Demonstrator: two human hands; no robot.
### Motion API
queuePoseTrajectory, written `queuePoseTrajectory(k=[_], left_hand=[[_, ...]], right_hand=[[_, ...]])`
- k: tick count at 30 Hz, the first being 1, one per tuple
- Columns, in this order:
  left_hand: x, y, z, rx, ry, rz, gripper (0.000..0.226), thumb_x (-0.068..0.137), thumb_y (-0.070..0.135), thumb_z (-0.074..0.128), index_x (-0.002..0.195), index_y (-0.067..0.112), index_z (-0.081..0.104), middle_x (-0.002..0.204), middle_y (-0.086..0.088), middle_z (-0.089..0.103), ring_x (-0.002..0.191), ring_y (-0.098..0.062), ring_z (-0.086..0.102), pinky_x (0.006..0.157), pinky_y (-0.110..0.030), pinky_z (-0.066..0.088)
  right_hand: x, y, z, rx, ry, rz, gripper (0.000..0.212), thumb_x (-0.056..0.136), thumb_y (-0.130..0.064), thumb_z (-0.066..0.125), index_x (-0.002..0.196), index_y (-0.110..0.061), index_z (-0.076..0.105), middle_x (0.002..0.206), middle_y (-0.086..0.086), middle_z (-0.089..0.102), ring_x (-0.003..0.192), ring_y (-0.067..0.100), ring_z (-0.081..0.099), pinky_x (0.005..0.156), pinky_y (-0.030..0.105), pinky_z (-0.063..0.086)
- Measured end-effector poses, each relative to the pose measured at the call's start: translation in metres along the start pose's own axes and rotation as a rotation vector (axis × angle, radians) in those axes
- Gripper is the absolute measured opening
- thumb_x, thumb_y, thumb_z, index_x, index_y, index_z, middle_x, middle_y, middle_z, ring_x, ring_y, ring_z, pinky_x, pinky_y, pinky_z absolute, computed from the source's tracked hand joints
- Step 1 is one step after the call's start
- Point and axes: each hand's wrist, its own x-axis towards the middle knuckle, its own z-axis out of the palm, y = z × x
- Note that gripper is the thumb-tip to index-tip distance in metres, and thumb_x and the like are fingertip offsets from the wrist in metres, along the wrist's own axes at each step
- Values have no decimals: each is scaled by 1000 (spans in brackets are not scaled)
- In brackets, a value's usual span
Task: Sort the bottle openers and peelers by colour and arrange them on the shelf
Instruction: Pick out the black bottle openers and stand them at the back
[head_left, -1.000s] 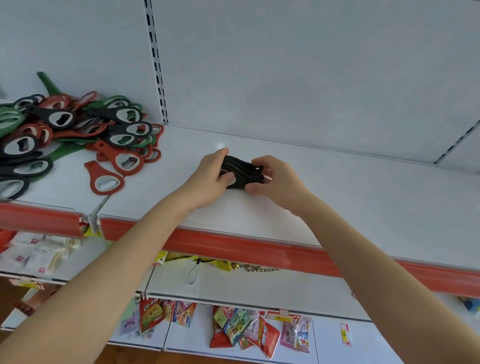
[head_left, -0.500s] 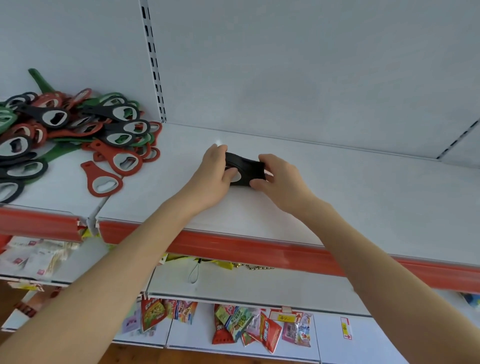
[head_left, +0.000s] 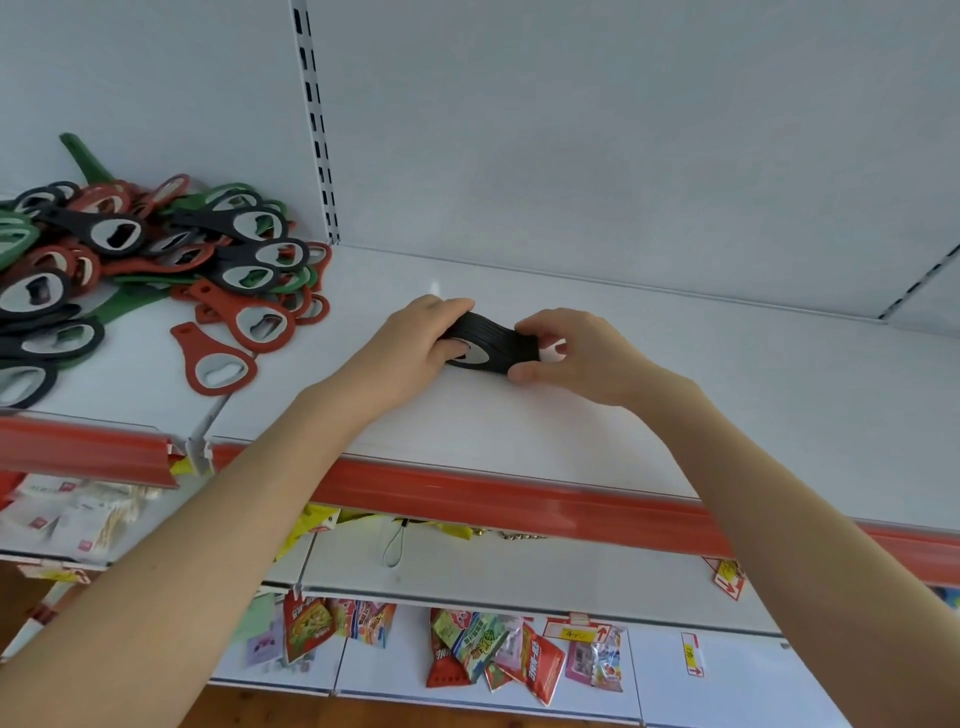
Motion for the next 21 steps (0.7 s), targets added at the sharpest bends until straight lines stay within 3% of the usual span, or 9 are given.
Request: queuePoseTrajectory(k=[8, 13, 17, 21], left_hand=[[0, 0, -5, -48, 27, -7, 37, 88, 12, 59, 124, 4, 53, 113, -19, 57, 104, -30, 53, 78, -26, 33], [0, 0, -6, -65, 15, -14, 43, 87, 11, 61, 129, 11, 51, 116, -17, 58, 107, -27, 54, 85, -24, 35], [1, -2, -7, -95, 19, -1, 40, 86, 9, 61, 125, 8, 54, 116, -15, 60, 105, -27, 55, 83, -23, 36], [5, -2, -17, -355, 36, -94, 43, 83, 9, 65, 125, 8, 54, 115, -4, 60, 104, -15, 57, 91, -21, 41]], right_hand=[[-1, 4, 3, 54, 52, 16, 37, 82, -24, 69, 117, -14, 60, 113, -1, 59, 109, 17, 53, 92, 29, 40], [2, 5, 4, 7, 31, 13, 48, 82, -27, 69, 126, -15, 53, 141, 1, 42, 130, 15, 38, 105, 28, 32], [-2, -1, 10, 92, 50, -5, 36, 80, -18, 71, 114, -16, 60, 110, 0, 62, 106, 20, 54, 88, 27, 40], [-11, -12, 0, 286, 64, 39, 22, 76, -13, 72, 95, -4, 67, 98, 21, 62, 85, 31, 58, 82, 37, 45]])
